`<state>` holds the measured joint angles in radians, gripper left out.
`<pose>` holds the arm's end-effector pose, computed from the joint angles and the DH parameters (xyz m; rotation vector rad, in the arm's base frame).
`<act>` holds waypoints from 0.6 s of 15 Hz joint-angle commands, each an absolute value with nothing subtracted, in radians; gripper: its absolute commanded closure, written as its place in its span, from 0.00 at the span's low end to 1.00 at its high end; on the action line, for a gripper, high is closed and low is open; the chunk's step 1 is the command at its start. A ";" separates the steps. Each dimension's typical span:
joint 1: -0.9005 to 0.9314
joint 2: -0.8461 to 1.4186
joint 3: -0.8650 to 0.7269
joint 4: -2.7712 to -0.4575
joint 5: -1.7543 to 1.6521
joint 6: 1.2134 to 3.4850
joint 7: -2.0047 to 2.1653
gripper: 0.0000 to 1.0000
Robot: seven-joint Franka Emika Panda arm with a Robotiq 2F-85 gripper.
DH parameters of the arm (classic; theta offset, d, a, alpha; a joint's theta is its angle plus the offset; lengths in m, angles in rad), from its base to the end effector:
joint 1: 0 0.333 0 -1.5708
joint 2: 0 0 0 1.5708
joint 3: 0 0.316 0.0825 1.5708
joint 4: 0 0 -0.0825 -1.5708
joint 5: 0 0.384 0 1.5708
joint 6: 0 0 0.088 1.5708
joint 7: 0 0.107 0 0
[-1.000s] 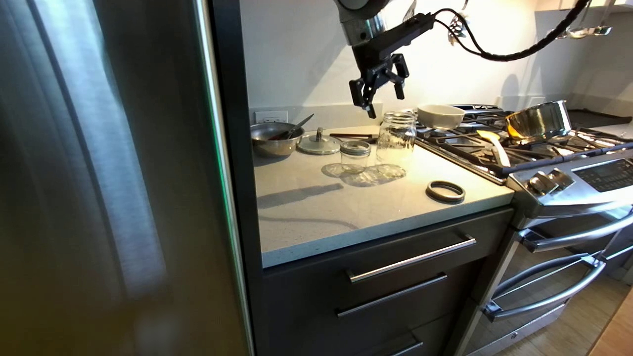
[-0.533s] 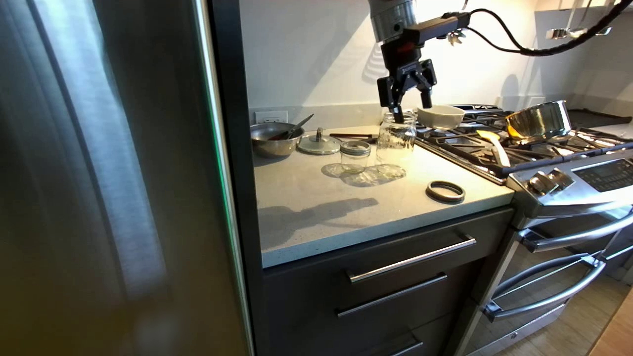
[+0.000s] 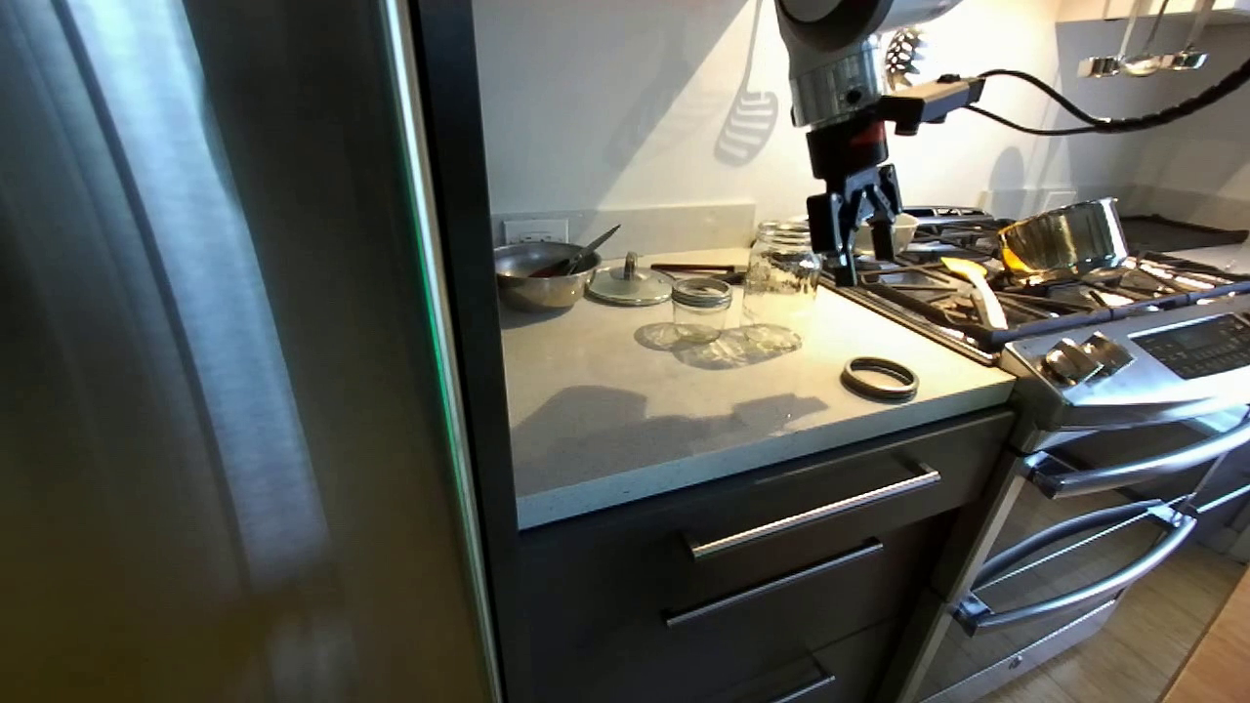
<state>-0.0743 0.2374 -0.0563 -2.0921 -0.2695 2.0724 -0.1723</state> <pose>0.5427 -0.0848 0.2923 2.9064 0.2951 -0.4246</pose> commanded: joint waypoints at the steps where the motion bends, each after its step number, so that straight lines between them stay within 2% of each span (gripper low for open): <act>1: -0.126 0.206 -0.060 -2.228 -0.207 2.220 -0.318 0.00; 7: -0.219 0.260 -0.068 -2.310 -0.083 2.348 -0.569 0.00; 9: -0.197 0.256 -0.073 -2.284 -0.123 2.303 -0.509 0.00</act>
<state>-0.2020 0.2561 -0.0678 -2.2850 -0.1251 2.3048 -0.5076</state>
